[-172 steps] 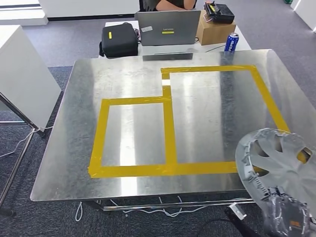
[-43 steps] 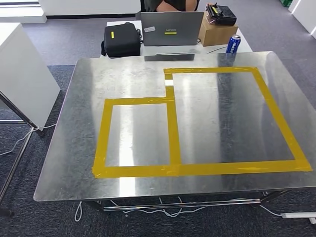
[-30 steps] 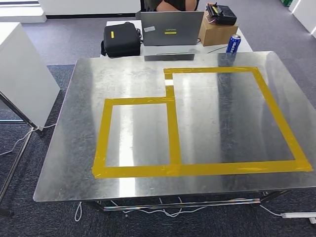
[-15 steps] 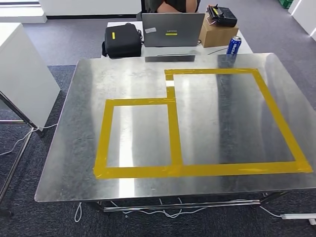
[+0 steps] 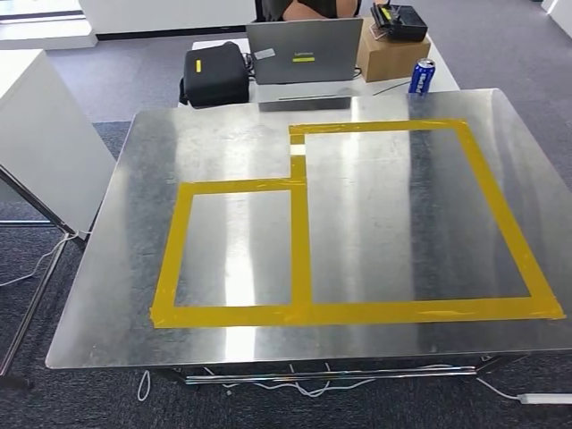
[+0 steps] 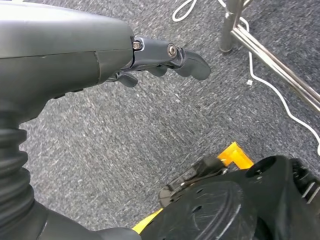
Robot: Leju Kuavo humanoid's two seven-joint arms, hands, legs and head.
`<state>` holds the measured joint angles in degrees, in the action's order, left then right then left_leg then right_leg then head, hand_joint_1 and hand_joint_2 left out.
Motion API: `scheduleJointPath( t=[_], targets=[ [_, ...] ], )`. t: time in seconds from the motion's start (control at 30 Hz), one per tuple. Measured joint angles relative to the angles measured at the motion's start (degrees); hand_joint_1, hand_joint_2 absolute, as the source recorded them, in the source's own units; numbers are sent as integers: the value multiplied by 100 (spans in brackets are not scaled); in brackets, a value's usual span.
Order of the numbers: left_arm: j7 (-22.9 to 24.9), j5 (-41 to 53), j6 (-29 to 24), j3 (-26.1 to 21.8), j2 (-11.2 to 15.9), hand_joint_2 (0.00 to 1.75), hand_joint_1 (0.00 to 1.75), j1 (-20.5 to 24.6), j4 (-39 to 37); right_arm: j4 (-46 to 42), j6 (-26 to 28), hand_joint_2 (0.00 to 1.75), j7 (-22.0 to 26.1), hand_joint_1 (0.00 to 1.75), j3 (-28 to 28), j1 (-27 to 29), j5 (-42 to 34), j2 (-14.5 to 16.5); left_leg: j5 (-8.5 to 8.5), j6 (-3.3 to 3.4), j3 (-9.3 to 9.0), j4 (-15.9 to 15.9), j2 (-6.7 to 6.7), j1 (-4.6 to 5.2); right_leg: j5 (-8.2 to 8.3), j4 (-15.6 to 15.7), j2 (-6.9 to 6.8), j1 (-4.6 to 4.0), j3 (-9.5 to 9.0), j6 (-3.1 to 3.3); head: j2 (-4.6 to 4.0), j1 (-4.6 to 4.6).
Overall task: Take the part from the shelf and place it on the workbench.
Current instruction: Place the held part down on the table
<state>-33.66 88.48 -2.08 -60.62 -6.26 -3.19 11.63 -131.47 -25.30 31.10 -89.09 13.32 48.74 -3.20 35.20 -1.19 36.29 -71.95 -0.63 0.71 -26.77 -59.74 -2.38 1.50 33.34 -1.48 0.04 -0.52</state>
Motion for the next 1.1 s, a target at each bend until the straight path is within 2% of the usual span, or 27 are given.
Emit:
scheduleJointPath(
  t=[0.03, 0.07, 0.1, 0.13, 0.17, 0.2, 0.23, 0.27, 0.3, 0.33, 0.37, 0.4, 0.43, 0.47, 0.5, 0.53, 0.57, 0.6, 0.63, 0.67, 0.73, 0.8, 0.9, 0.97, 1.1],
  targets=[
    [0, 0, 0, -1, -1, 175, 0, -1, 0, 0, -12, 175, 14, 175, 1, -6, 26, 0, -230, 34, -72, 250, 28, 7, -10, 1, -47, -11, -21, 4, 0, 2],
    [0, 1, 0, -2, -1, 175, 0, -1, 0, 0, -28, 175, 27, 175, 2, -10, 52, 0, -476, 84, -207, 606, 134, 27, -19, 3, -92, -21, -41, 2, 0, 4],
    [0, 1, -1, -3, 1, 175, 0, 6, 0, 0, -51, 175, 39, 175, 1, -13, 78, -1, -664, 133, -344, 968, 298, 59, -34, -8, -140, -43, -58, -12, 0, 4],
    [0, 2, -2, -3, 3, 175, 0, 20, 0, 1, -79, 175, 50, 175, -2, -13, 107, 0, -774, 166, -445, 1249, 439, 88, -44, -14, -189, -60, -64, -33, 0, 6],
    [0, 2, -2, -3, 5, 175, 0, 33, 0, 1, -109, 175, 62, 175, -4, -12, 139, 1, -811, 186, -487, 1409, 538, 114, -50, -15, -241, -74, -65, -59, 0, 7],
    [0, 2, -2, -3, 7, 175, 0, 41, 0, 2, -140, 175, 81, 175, -5, -12, 179, 1, -807, 189, -483, 1472, 538, 127, -52, -9, -305, -88, -70, -87, 0, 16],
    [0, 2, -2, -3, 7, 175, 0, 42, 0, 2, -176, 175, 115, 175, -4, -16, 237, 1, -817, 194, -479, 1499, 458, 120, -54, 11, -374, -90, -83, -113, 0, 22],
    [-1, 2, -2, -3, 3, 175, 0, 32, 0, 3, -211, 175, 164, 175, 0, -25, 308, 0, -841, 208, -486, 1526, 383, 104, -72, 3, -367, -86, -93, -145, 0, 25],
    [-1, 2, -4, -4, 2, 175, 0, 22, 0, 4, -247, 175, 227, 175, 2, -33, 388, 0, -865, 227, -501, 1549, 310, 83, -132, -64, -278, -81, -79, -173, -1, 20],
    [-2, 2, -7, -5, 2, 175, 0, 19, 0, 7, -284, 175, 302, 175, 2, -38, 477, 0, -886, 245, -519, 1571, 240, 61, -245, -237, -135, -75, -13, -199, 0, 4],
    [-2, 2, -10, -7, 2, 175, 0, 21, 0, 10, -322, 175, 383, 175, 1, -46, 567, 2, -897, 259, -524, 1577, 173, 46, -408, -533, 40, -67, 120, -219, 0, -12],
    [-3, 2, -13, -8, 6, 175, 0, 30, 0, 15, -357, 175, 481, 175, 1, -52, 689, 7, -901, 271, -521, 1577, 102, 43, -595, -909, 154, -68, 297, -230, 0, -29],
    [-3, 2, -14, -9, 8, 175, 0, 41, 0, 23, -377, 175, 588, 175, 8, -56, 843, 20, -904, 280, -520, 1576, 33, 45, -746, -1280, 203, -72, 479, -236, 0, -37],
    [-4, 2, -13, -7, 8, 175, 0, 47, 0, 38, -378, 175, 687, 175, 27, -56, 1009, 46, -906, 286, -523, 1575, -31, 49, -804, -1525, 220, -76, 605, -236, 0, -44],
    [-4, 2, -11, -5, 8, 175, 0, 48, 0, 67, -339, 175, 772, 175, 71, -48, 1180, 91, -906, 289, -532, 1573, -91, 51, -737, -1548, 223, -79, 631, -232, 0, -47],
    [-4, 2, -8, -2, 9, 175, 0, 46, 0, 106, -266, 175, 825, 175, 141, -34, 1311, 151, -903, 287, -550, 1572, -142, 52, -558, -1330, 225, -78, 540, -223, 0, -48],
    [-4, 2, -6, 4, 10, 175, 0, 44, 0, 153, -165, 175, 854, 175, 242, -19, 1406, 223, -893, 276, -571, 1568, -187, 51, -319, -929, 233, -71, 358, -219, 0, -51],
    [-4, 2, -4, 11, 18, 175, 0, 45, 0, 210, -29, 175, 871, 175, 378, -10, 1487, 305, -879, 257, -583, 1560, -220, 58, -148, -521, 258, -69, 168, -217, 0, -50],
    [-4, 2, -3, 22, 27, 175, 0, 51, 0, 265, 135, 175, 879, 175, 542, 1, 1565, 392, -864, 236, -585, 1545, -241, 68, -36, -200, 281, -65, 18, -199, 0, -48],
    [-4, 2, -2, 37, 43, 175, 0, 59, 0, 324, 317, 175, 884, 175, 728, 18, 1659, 481, -853, 224, -577, 1533, -251, 80, 11, -14, 304, -61, -65, -180, 0, -43],
    [-1, 2, 2, 80, 71, 175, 0, 76, 0, 459, 743, 175, 876, 175, 1169, 84, 1926, 663, -859, 269, -551, 1522, -254, 97, 20, 51, 319, -59, -75, -140, 0, -29],
    [10, 2, 9, 147, 90, 175, 0, 94, 0, 631, 1195, 175, 757, 175, 1719, 222, 2239, 809, -877, 335, -544, 1538, -248, 99, 29, 53, 326, -66, -58, -136, 0, -22],
    [24, 2, 19, 232, 113, 175, 0, 135, 0, 879, 1712, 175, 340, 175, 2640, 501, 2433, 881, -892, 347, -548, 1576, -243, 97, 26, 52, 338, -77, -42, -101, 0, -22],
    [26, 2, 20, 274, 124, 175, 0, 153, 0, 990, 1864, 175, 120, 175, 3137, 651, 2383, 884, -903, 318, -550, 1595, -242, 90, 24, 49, 337, -86, -37, -68, 0, -22],
    [35, 2, 30, 345, 137, 175, 0, 157, 0, 1138, 1923, 175, -222, 175, 3892, 986, 2276, 820, -909, 170, -549, 1612, -243, 63, 19, 45, 327, -108, -36, -42, 0, -25]
  ],
)
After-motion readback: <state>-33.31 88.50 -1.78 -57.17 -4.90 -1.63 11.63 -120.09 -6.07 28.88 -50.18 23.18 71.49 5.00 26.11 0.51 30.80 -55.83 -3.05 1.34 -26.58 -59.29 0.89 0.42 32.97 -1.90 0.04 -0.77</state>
